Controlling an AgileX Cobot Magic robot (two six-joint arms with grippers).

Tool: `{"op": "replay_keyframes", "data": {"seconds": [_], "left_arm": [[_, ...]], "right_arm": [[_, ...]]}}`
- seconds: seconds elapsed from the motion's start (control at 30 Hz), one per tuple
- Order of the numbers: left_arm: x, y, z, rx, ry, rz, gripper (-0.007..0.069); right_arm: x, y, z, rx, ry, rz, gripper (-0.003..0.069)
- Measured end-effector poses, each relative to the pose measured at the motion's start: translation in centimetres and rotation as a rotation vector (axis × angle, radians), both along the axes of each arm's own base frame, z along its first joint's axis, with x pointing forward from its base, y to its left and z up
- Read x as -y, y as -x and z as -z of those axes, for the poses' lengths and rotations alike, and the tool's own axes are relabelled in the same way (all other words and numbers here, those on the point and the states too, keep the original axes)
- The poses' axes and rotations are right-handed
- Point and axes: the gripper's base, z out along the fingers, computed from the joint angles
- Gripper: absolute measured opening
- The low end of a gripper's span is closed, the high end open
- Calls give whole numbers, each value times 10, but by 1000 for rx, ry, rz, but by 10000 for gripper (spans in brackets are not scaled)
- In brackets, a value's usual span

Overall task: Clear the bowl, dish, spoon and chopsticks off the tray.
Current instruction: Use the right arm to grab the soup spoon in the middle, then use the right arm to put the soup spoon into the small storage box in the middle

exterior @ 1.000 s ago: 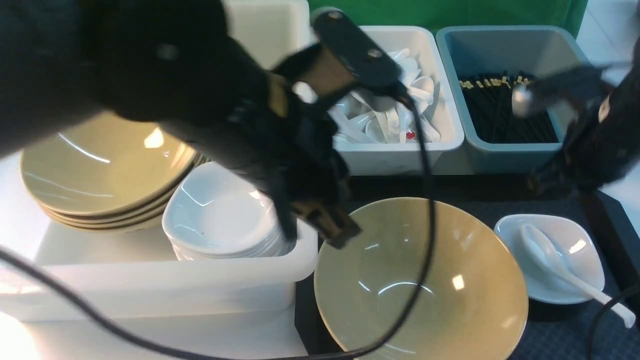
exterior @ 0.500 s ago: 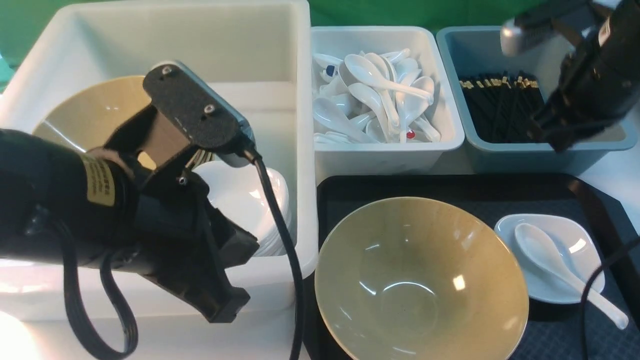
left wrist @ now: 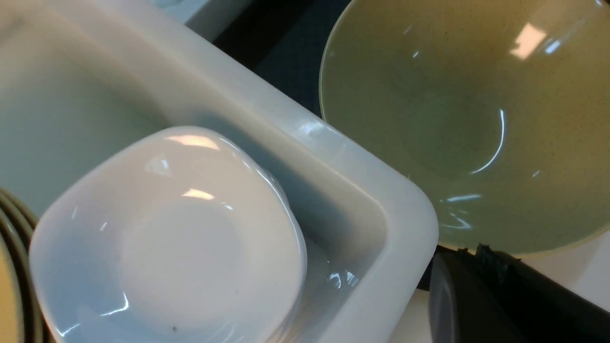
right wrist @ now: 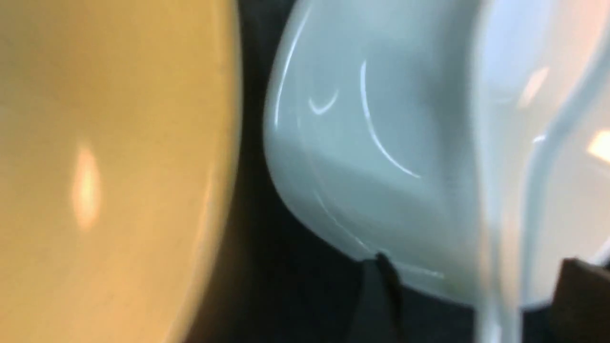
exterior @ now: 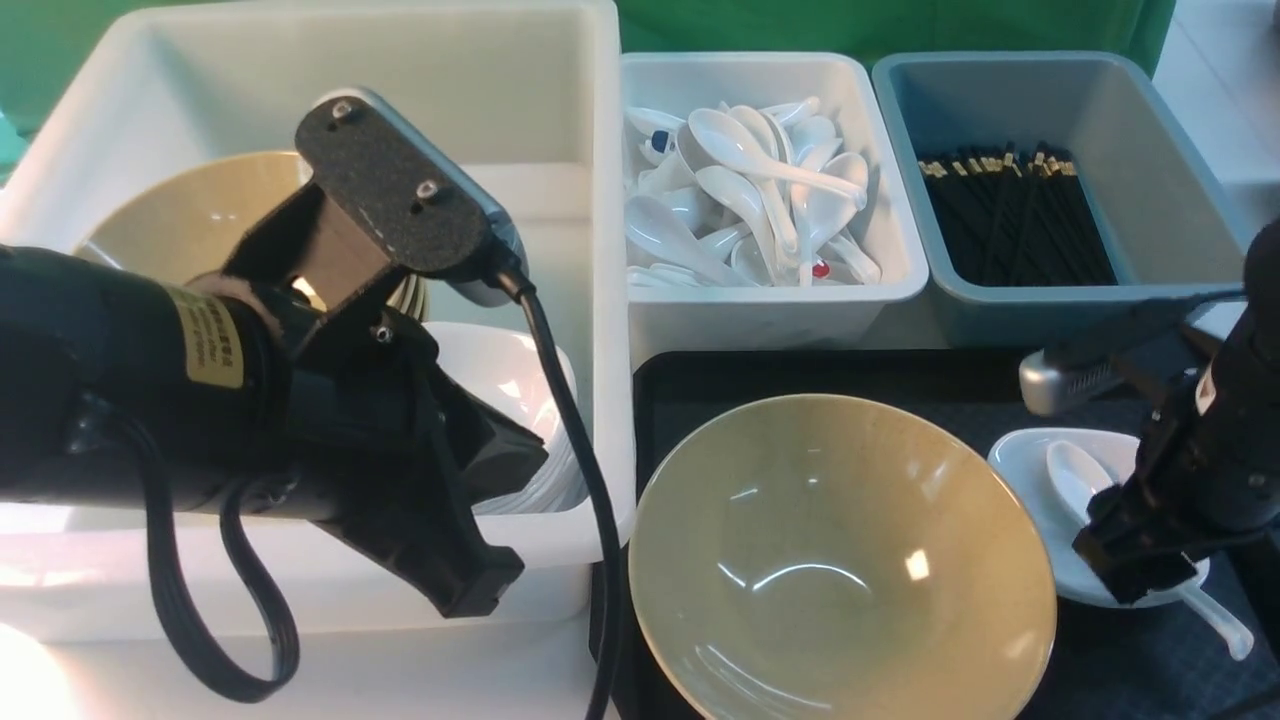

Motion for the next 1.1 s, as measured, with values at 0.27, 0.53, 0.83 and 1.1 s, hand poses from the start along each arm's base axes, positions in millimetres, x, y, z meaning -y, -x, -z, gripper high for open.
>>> {"op": "replay_keyframes", "data": {"seconds": [0.27,0.53,0.83,1.1], "left_arm": [[0,2,2,-31,-8,6,-15],[0,6,3,-78,-1,13,-15],[1,8,4,-101,3,16,-15],[-7,17,16,-126,-28,17,-15]], "right_arm": [[-3,-18,30,33,2,26,543],[-5,-24,35,10,-4,53,347],[-5,-38,-34,145,11,33,350],[-35,-76,-138,513,-117,-50,350]]}}
